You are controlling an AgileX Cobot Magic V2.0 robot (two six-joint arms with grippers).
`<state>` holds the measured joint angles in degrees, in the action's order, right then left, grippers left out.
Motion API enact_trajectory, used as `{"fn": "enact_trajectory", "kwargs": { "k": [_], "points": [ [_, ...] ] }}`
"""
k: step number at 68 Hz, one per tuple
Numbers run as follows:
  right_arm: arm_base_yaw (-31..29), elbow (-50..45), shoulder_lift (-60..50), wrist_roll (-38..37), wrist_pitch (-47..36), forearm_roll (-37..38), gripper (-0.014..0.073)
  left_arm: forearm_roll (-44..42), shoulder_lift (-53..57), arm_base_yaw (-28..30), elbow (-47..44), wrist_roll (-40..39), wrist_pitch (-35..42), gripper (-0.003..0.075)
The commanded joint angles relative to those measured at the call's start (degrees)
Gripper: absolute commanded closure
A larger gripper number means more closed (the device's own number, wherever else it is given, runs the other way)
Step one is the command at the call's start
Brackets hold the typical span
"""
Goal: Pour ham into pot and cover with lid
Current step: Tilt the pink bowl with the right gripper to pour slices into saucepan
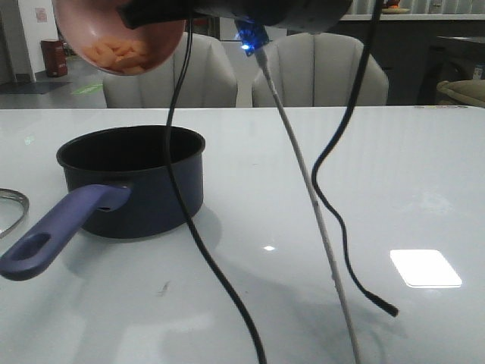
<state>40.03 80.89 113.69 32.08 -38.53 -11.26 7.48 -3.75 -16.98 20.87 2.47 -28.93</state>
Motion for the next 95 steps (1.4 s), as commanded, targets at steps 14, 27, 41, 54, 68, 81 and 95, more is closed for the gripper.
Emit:
{"fn": "enact_trajectory", "kwargs": {
  "k": [14, 27, 41, 54, 68, 81, 95],
  "points": [
    [1.57, 1.18, -0.08, 17.18, -7.4, 5.18, 0.0463, 0.45, -0.77, -0.46, 1.52, -0.22, 4.57, 0.0117],
    [3.35, -0.17, 1.91, 29.81, -14.44, 5.32, 0.0463, 0.45, -0.77, -0.46, 1.52, -0.22, 4.57, 0.0117],
    [3.73, -1.34, 3.13, 36.94, -23.18, 3.52, 0.0463, 0.45, -0.77, -0.46, 1.52, -0.22, 4.57, 0.0117],
    [3.73, -1.22, 3.2, 35.48, -23.08, -0.37, 0.0463, 0.45, -0.77, -0.46, 1.52, -0.22, 4.57, 0.0117],
    [3.73, -1.06, 2.25, 23.23, -20.73, -13.48, 0.046, 0.45, -0.77, -0.46, 1.52, -0.22, 4.57, 0.0117],
    [3.85, -1.12, -3.74, 20.03, -8.12, -24.8, 0.046, 0.45, -0.77, -0.46, 1.52, -0.22, 4.57, 0.0117],
    [2.44, -1.12, -11.49, 26.44, 8.53, -36.1, 0.0461, 0.45, -0.77, -0.46, 1.52, -0.22, 4.57, 0.0117]
  ]
}}
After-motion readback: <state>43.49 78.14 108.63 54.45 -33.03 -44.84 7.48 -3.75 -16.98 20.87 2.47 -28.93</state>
